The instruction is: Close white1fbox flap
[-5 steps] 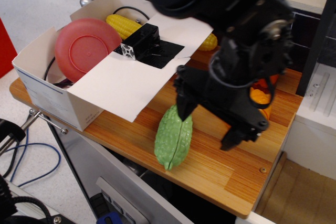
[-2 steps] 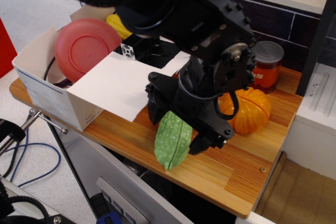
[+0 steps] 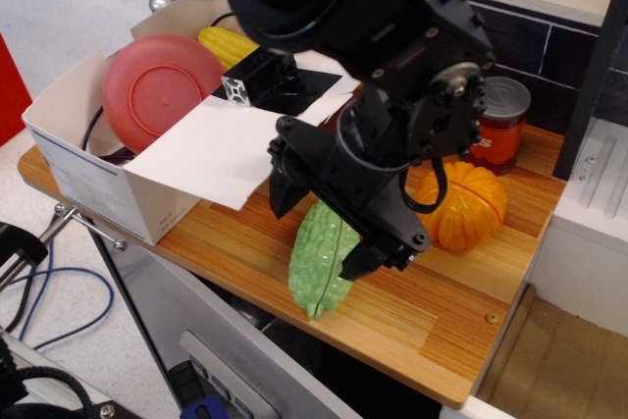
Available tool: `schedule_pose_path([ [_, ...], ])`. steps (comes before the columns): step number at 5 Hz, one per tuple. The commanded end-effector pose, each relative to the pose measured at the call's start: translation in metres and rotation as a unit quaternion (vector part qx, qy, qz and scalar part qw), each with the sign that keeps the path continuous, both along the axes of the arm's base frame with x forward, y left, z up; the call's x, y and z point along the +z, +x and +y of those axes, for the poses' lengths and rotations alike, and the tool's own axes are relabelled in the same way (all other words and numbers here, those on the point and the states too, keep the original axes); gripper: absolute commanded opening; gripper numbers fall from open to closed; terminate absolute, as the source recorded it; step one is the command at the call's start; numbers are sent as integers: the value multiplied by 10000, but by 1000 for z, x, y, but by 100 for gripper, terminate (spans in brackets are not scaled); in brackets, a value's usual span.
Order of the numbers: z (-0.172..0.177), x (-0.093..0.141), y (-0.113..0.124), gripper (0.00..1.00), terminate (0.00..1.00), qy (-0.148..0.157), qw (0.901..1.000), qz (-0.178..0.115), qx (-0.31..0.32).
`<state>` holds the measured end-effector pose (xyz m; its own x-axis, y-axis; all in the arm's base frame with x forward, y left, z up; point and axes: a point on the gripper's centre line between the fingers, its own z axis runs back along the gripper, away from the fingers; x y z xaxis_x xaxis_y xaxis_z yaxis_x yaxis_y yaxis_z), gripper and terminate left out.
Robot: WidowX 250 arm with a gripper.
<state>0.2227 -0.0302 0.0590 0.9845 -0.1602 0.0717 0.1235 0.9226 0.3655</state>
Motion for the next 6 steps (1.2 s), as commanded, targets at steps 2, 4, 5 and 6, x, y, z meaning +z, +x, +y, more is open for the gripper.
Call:
schedule_pose_path([
  [2,24,70,11,100,0,802,9961,55,-369],
  [4,88,90,11,100,0,1051,9906,71,-876],
  [5,116,93,11,100,0,931,9904,33,-1017],
  [6,145,78,5,100,0,520,9937,230,-963],
])
